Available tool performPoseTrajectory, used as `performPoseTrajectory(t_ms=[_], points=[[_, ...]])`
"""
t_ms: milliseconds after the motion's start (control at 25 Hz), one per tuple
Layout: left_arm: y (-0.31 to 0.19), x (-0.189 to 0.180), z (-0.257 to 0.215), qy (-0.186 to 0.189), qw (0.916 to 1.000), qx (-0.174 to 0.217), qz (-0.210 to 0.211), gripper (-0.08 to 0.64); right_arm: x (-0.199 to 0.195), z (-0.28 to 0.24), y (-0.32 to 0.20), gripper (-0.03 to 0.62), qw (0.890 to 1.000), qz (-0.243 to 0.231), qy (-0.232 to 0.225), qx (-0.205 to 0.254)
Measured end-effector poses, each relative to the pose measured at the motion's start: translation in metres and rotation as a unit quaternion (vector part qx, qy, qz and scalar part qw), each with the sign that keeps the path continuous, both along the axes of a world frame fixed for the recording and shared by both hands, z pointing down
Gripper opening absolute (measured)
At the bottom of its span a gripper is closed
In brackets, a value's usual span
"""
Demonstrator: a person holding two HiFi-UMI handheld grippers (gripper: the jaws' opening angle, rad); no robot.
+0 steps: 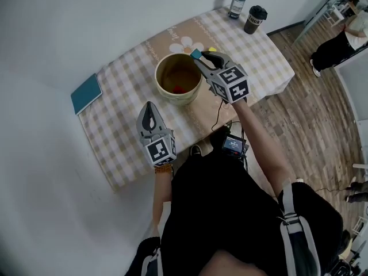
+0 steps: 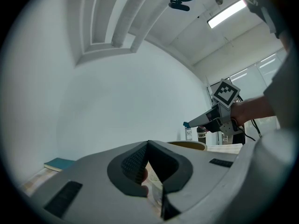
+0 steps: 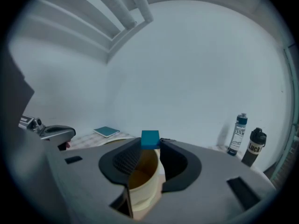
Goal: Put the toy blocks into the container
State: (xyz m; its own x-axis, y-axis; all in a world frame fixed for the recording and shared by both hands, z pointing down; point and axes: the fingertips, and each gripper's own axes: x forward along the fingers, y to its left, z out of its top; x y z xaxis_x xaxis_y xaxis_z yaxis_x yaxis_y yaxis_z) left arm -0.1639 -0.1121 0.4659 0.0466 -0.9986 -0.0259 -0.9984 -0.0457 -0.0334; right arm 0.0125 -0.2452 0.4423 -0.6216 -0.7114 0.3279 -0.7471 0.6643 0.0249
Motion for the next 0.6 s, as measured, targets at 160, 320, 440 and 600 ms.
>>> performPoseTrajectory(t_ms=[160,320,440,600], points=[[0.005,0.003,-0.003,-0.001,1.0,0.005,0.003,-0.003,-0.027,0.003,0.018,0.127,0.999,-0.031,0.011,-0.002],[0.01,0.006,-0.006,-0.001,1.0,0.008,0.004,-0.002,-0.041,0.008,0.029,0.127,0.998,-0.05,0.02,-0.01],[0.012,0.008,-0.008,0.0,0.9999,0.011,0.004,-0.002,-0.043,0.011,0.031,0.127,0.998,-0.053,0.021,-0.016],[0.014,0.009,-0.009,0.001,0.9999,0.012,0.003,-0.003,-0.04,0.016,0.033,0.127,0.998,-0.053,0.025,-0.023]])
